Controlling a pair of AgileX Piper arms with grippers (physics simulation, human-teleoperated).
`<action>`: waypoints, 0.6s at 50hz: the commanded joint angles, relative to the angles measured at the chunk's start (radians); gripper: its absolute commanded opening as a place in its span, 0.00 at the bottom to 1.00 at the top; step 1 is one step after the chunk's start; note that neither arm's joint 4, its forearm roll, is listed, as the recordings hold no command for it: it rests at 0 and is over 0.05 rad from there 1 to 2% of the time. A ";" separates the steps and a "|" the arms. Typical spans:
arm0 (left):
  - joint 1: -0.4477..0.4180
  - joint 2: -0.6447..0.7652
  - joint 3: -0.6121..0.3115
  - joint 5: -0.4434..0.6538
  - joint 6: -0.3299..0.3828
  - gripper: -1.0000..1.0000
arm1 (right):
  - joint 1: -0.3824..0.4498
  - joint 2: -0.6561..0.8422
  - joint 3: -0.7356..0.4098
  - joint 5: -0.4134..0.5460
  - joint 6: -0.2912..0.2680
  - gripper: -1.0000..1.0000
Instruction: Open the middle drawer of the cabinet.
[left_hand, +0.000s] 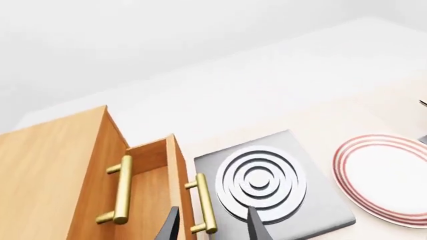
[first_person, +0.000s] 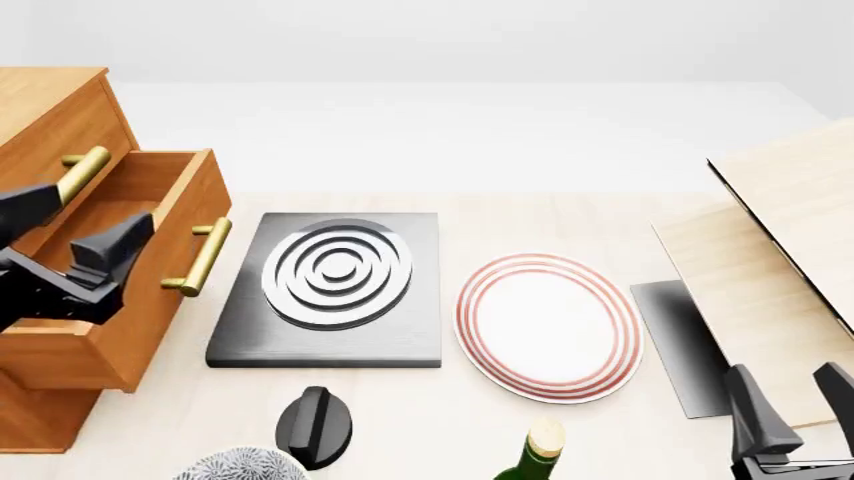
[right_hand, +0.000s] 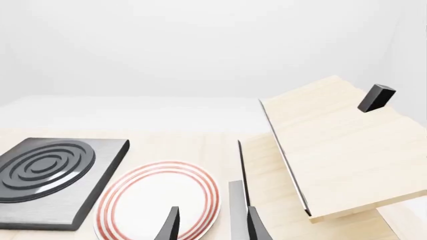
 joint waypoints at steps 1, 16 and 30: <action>0.007 0.022 -0.003 0.000 -0.017 1.00 | -0.003 -0.003 0.000 0.000 0.001 1.00; 0.019 0.015 -0.056 0.074 0.004 1.00 | -0.003 -0.003 0.000 0.000 0.001 1.00; 0.044 0.052 -0.131 0.161 0.016 1.00 | -0.003 -0.003 0.000 0.000 0.001 1.00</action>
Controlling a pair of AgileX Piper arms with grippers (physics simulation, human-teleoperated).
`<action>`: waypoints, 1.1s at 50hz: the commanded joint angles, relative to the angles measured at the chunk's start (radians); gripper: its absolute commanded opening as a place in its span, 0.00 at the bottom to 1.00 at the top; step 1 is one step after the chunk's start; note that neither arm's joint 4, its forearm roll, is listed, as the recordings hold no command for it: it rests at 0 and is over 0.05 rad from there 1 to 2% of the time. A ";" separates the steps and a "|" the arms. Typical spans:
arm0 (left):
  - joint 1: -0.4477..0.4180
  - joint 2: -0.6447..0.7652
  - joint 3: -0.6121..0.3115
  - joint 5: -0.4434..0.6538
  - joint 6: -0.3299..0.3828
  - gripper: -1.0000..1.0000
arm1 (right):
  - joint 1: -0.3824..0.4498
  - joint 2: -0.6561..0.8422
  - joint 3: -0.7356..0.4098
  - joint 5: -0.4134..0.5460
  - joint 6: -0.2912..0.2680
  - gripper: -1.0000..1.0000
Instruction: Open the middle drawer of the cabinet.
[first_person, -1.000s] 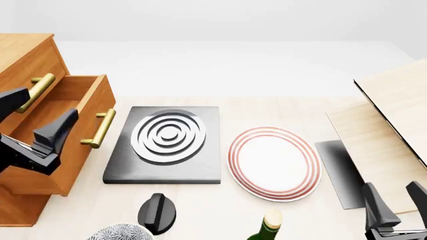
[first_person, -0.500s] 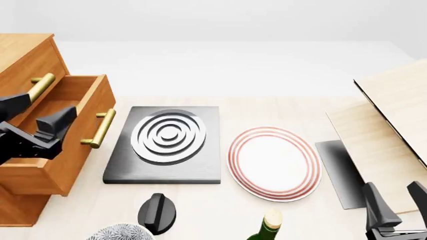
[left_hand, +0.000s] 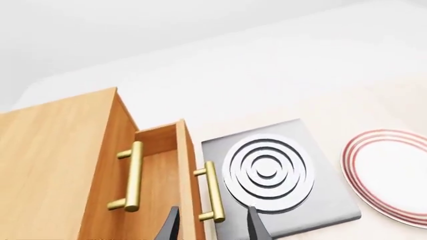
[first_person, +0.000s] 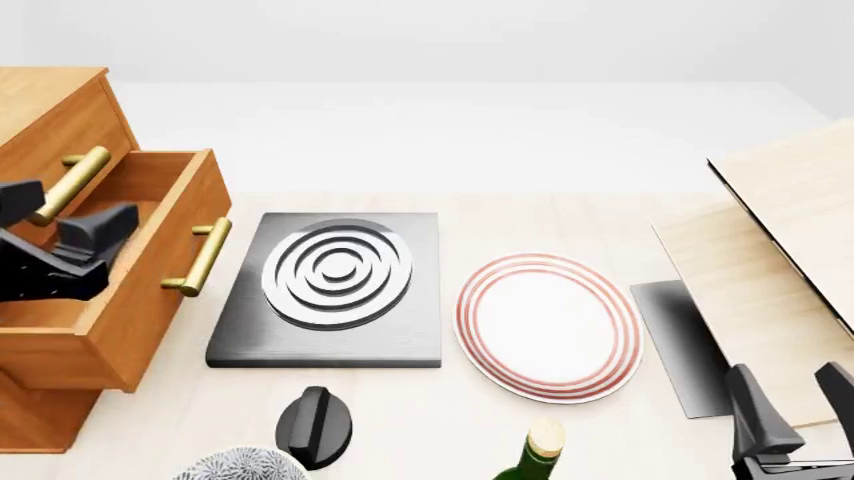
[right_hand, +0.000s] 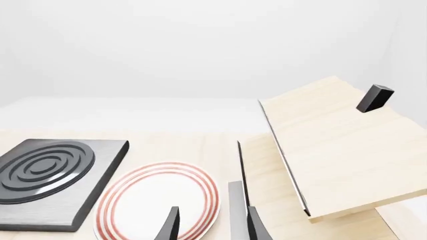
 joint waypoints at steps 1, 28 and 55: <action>-0.016 0.004 -0.040 0.033 0.038 1.00 | 0.000 0.000 0.000 0.000 0.000 1.00; 0.011 0.107 -0.092 0.152 0.030 1.00 | 0.000 0.000 0.000 0.000 0.000 1.00; 0.077 0.147 -0.095 0.218 0.002 1.00 | 0.000 0.000 0.000 0.000 0.000 1.00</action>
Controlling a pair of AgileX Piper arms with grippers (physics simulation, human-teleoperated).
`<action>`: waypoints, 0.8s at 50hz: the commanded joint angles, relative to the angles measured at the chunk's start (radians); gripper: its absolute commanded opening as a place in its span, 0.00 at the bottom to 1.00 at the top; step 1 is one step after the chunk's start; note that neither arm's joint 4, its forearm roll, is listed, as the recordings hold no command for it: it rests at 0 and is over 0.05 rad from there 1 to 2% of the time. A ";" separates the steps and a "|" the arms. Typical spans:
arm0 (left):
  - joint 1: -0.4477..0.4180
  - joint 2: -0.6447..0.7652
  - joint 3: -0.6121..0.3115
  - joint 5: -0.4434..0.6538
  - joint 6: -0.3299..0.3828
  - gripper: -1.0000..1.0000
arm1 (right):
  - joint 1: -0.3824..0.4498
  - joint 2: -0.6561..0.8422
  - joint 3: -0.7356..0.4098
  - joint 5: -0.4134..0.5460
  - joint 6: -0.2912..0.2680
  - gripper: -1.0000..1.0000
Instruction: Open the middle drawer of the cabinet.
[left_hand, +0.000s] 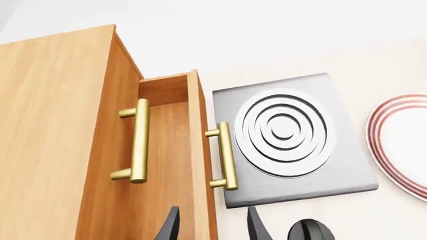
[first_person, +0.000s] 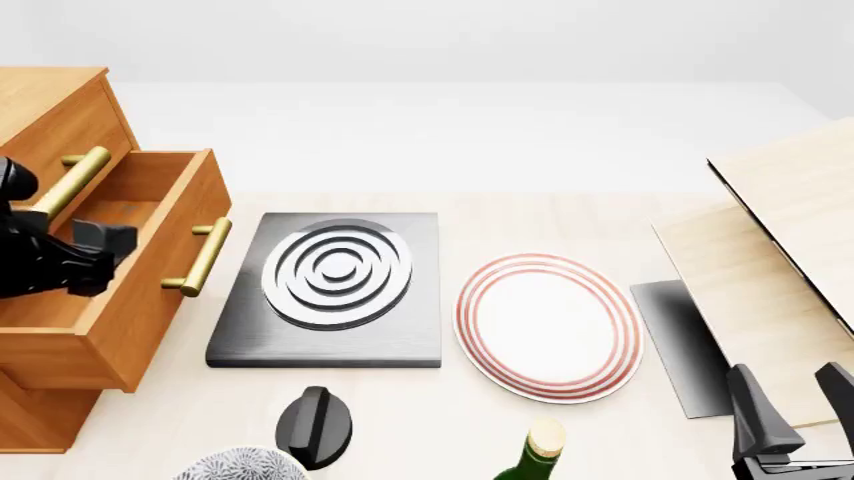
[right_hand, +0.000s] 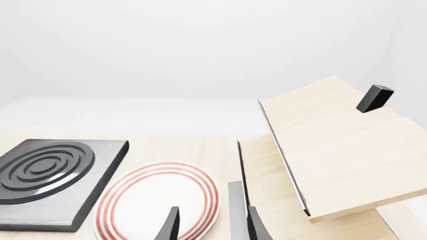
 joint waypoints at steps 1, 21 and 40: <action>-0.025 -0.001 0.014 -0.009 0.011 1.00 | 0.000 0.000 0.000 0.000 -0.001 1.00; -0.018 0.014 0.040 0.011 -0.027 1.00 | 0.000 0.000 0.000 0.000 -0.001 1.00; 0.018 0.044 0.065 -0.004 -0.052 1.00 | 0.000 0.000 0.000 0.000 0.000 1.00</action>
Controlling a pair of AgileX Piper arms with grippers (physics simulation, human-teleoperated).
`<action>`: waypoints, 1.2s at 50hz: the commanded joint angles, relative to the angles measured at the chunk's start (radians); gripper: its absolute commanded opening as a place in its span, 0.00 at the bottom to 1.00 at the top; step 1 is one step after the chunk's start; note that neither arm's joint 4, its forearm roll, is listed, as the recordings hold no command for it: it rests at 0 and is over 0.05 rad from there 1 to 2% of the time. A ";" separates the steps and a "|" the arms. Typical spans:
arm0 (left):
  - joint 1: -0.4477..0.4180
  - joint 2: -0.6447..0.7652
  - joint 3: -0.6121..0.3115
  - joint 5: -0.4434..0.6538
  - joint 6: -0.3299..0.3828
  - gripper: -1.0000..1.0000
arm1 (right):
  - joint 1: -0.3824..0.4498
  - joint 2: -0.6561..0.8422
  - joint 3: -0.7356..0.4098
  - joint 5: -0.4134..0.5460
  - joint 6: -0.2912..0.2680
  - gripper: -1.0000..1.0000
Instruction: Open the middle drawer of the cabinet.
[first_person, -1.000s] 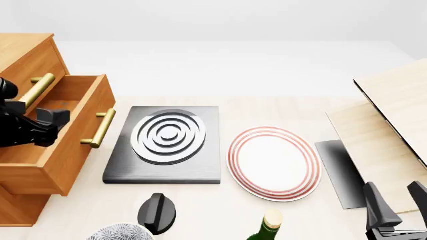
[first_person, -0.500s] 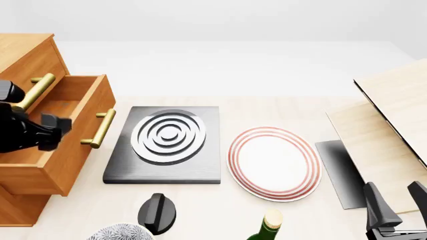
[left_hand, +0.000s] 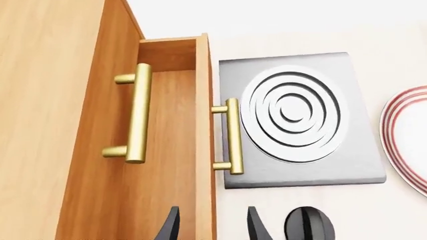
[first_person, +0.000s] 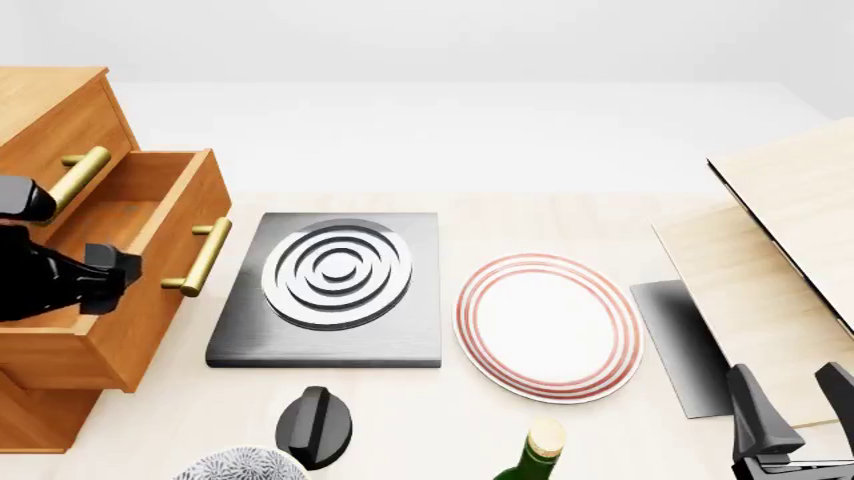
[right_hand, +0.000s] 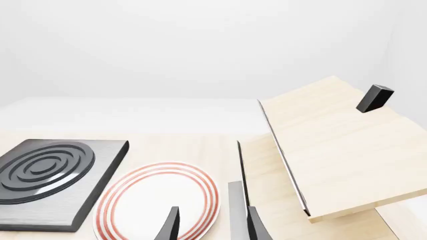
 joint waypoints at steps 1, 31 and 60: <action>-0.023 -0.002 0.025 -0.048 0.016 1.00 | 0.000 0.000 0.000 0.000 0.000 1.00; -0.053 0.054 0.068 -0.079 -0.010 1.00 | 0.000 0.000 0.000 0.000 0.000 1.00; -0.039 0.073 0.098 -0.094 -0.013 1.00 | 0.000 0.000 0.000 0.000 0.000 1.00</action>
